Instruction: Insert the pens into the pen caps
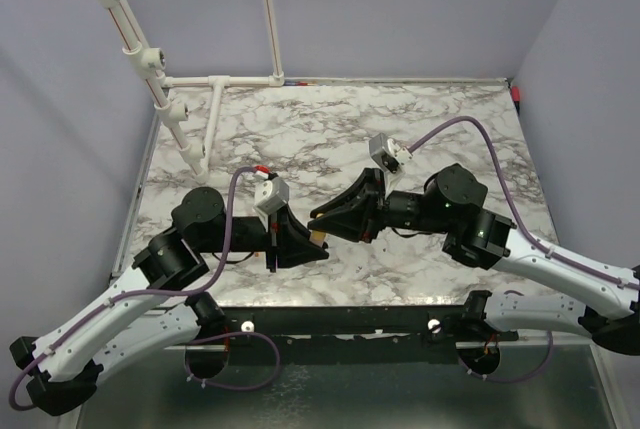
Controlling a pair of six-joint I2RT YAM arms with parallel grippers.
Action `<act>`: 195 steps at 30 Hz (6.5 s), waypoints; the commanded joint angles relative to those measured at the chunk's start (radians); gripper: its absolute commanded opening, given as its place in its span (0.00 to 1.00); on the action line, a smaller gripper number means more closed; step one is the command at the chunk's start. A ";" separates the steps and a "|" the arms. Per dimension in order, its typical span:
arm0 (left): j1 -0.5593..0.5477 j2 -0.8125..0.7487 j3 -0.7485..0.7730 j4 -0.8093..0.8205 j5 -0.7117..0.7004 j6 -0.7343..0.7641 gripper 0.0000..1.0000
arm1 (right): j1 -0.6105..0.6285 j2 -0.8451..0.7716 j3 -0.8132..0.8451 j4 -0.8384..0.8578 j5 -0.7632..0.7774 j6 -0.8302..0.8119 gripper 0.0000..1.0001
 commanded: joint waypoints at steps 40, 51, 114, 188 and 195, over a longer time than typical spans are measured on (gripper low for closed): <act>0.015 0.014 0.148 0.251 -0.122 -0.013 0.00 | 0.086 0.021 -0.097 -0.253 0.044 0.016 0.01; 0.016 -0.080 -0.011 0.229 -0.075 -0.072 0.00 | 0.086 0.063 0.027 -0.276 0.094 0.000 0.13; 0.018 0.415 -0.199 -0.051 -0.973 -0.491 0.00 | -0.072 0.220 0.024 -0.834 0.822 0.336 0.67; 0.065 0.594 -0.001 -0.140 -0.970 -0.300 0.56 | -0.075 0.138 -0.076 -0.851 0.812 0.328 0.70; 0.066 0.480 0.032 -0.140 -0.964 -0.173 0.62 | -0.075 0.076 -0.055 -0.850 0.892 0.291 0.73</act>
